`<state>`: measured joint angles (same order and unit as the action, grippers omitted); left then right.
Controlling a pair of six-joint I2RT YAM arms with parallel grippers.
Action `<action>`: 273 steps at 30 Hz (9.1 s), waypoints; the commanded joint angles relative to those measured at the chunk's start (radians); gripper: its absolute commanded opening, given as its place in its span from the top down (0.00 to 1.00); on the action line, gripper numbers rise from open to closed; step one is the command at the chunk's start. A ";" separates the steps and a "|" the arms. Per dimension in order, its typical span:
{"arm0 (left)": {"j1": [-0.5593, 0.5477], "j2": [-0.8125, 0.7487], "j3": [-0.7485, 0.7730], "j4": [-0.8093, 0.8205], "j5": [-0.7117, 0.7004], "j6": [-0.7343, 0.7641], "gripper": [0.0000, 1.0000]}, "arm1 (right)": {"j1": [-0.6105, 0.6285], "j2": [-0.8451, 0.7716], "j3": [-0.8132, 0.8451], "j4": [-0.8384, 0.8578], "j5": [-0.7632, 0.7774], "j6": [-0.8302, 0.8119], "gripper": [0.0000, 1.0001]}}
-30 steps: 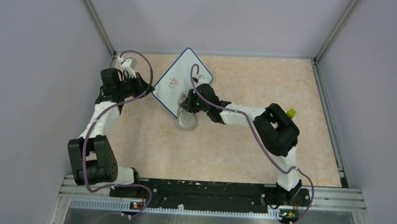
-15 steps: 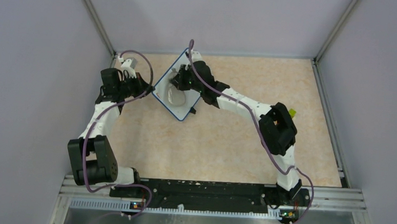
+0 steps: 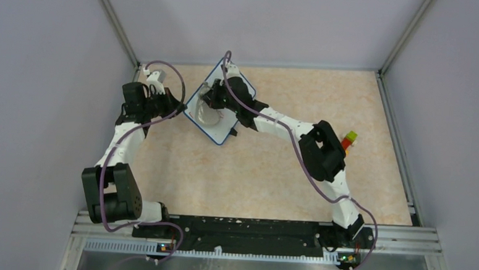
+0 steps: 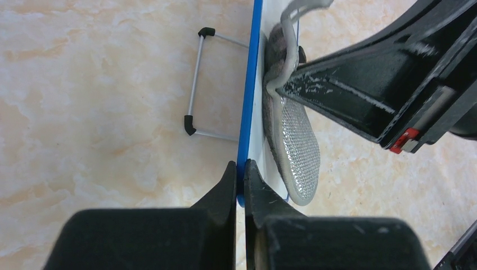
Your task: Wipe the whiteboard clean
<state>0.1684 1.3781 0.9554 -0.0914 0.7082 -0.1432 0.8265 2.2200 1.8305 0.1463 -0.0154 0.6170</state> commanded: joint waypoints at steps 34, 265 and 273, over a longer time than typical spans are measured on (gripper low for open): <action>-0.012 -0.009 0.011 -0.030 0.007 0.017 1.00 | -0.038 -0.023 0.031 0.002 -0.037 0.072 1.00; -0.117 -0.104 -0.062 0.158 0.186 -0.046 1.00 | 0.034 -0.040 -0.108 -0.339 -0.317 0.116 1.00; -0.117 -0.102 -0.055 0.119 0.124 -0.028 1.00 | -0.011 -0.083 -0.229 -0.469 -0.208 -0.025 1.00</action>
<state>0.1017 1.3174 0.8963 0.0307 0.7246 -0.1585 0.8322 2.1361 1.7107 -0.1406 -0.3328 0.6975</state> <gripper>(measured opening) 0.025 0.024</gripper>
